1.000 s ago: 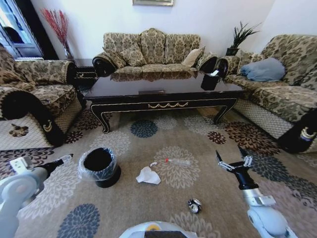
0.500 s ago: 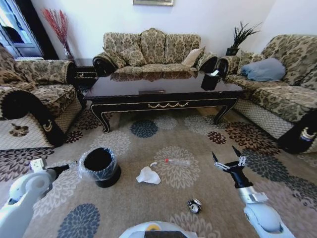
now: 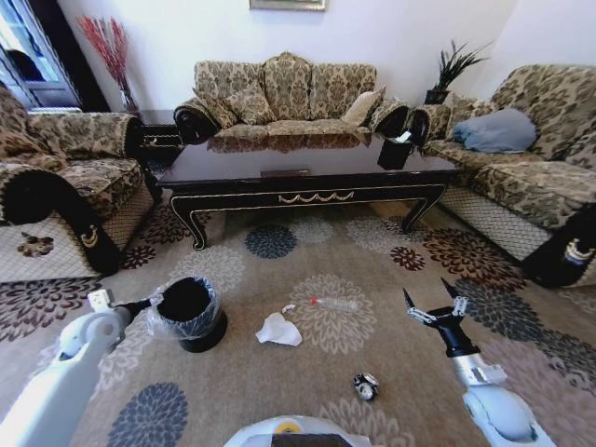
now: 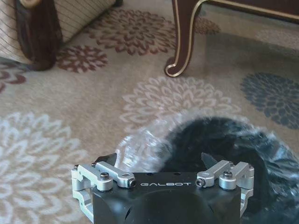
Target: Move to the front of the table and pick up the trash from the floor, then place it into the trash bin.
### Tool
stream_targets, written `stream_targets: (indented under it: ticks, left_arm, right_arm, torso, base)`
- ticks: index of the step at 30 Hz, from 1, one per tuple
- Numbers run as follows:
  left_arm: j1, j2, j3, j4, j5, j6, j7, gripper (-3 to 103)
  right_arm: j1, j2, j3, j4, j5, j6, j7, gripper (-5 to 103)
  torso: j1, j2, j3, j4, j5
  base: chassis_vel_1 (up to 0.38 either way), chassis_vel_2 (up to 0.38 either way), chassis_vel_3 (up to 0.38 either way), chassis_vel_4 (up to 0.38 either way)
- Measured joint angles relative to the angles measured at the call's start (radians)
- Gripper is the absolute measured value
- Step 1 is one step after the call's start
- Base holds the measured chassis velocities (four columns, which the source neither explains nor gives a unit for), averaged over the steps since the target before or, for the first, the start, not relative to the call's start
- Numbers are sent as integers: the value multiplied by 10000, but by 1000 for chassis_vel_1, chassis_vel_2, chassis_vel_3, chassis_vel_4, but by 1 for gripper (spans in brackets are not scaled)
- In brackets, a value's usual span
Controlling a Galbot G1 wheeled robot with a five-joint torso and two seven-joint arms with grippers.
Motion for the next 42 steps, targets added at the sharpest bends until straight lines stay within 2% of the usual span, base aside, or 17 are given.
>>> stream_targets:
  ticks: [3, 9, 10, 11, 14, 16, 17, 19, 20, 24, 27, 32, 33, 35, 42]
  left_arm:
    - [-157, -236, 350, 190, 197, -2, -13, 100]
    - [-167, -409, 460, 374, 437, -1, -23, 100]
    - [-156, -433, 462, 387, 445, -1, -27, 103]
    - [-140, -458, 464, 400, 448, -1, -33, 99]
    - [-85, -498, 459, 406, 458, -12, -43, 96]
    - [-10, -503, 414, 360, 458, -28, -47, 86]
    - [145, -481, 305, 232, 456, -51, -61, 76]
    - [257, -476, 235, 180, 457, -52, -82, 65]
    - [257, -476, 235, 180, 457, -52, -82, 65]
    - [485, -572, 114, 98, 506, -53, -95, 43]
    - [606, -613, 41, 61, 548, -55, -92, 38]
    - [816, -646, -126, -16, 651, -57, -86, 16]
    - [816, -646, -126, -16, 651, -57, -86, 16]
    - [936, -649, -233, -72, 667, -53, -51, 6]
    - [1255, -615, -535, -216, 757, -47, 45, 4]
  right_arm:
    - [-2, 17, 35, -64, -83, 37, -14, 100]
    - [15, 46, 28, -84, -157, 47, -22, 100]
    - [20, 51, 16, -91, -167, 48, -22, 100]
    - [24, 54, -3, -99, -188, 50, -23, 100]
    - [35, 58, -28, -105, -228, 55, -24, 100]
    - [41, 59, -40, -106, -234, 57, -24, 100]
    - [57, 60, -68, -109, -251, 64, -27, 100]
    - [76, 69, -101, -112, -267, 71, -28, 100]
    - [76, 69, -101, -112, -267, 71, -28, 100]
    - [95, 78, -143, -111, -285, 80, -31, 100]
    - [95, 77, -145, -112, -289, 88, -31, 100]
    - [88, 76, -146, -110, -302, 114, -35, 100]
    - [88, 76, -146, -110, -302, 114, -35, 100]
    - [85, 71, -150, -85, -309, 119, -36, 100]
    - [89, 44, -148, -69, -308, 127, -36, 100]
  torso:
    - [0, 0, 0, 0, 1]
    - [0, 0, 0, 1, 0]
    - [0, 1, 0, 1, 0]
    - [0, 0, 0, 1, 0]
    - [0, 0, -1, 0, 0]
    - [0, 0, -1, 1, -1]
    - [-1, 0, -1, 1, -1]
    - [0, 0, -1, 1, 0]
    - [0, 0, -1, 1, 0]
    - [-1, 0, -1, 1, -1]
    - [-1, 1, -1, 1, -1]
    - [-1, 0, -1, 0, 0]
    - [-1, 0, -1, 0, 0]
    - [-1, 0, -1, 1, -3]
    - [0, 0, 0, 1, -4]
  base:
    - [0, 0, 0, 0]
    - [0, 0, 0, 0]
    - [0, 0, 0, 0]
    - [0, 0, 0, 0]
    - [0, 0, 0, 0]
    - [0, 0, 0, 0]
    - [0, 0, 0, 0]
    - [0, 0, 0, 0]
    - [0, 0, 0, 0]
    - [0, 0, 0, 0]
    - [0, 0, 0, 0]
    - [0, 0, 0, 0]
    - [0, 0, 0, 0]
    - [0, 0, 0, 0]
    - [0, 0, 0, 0]
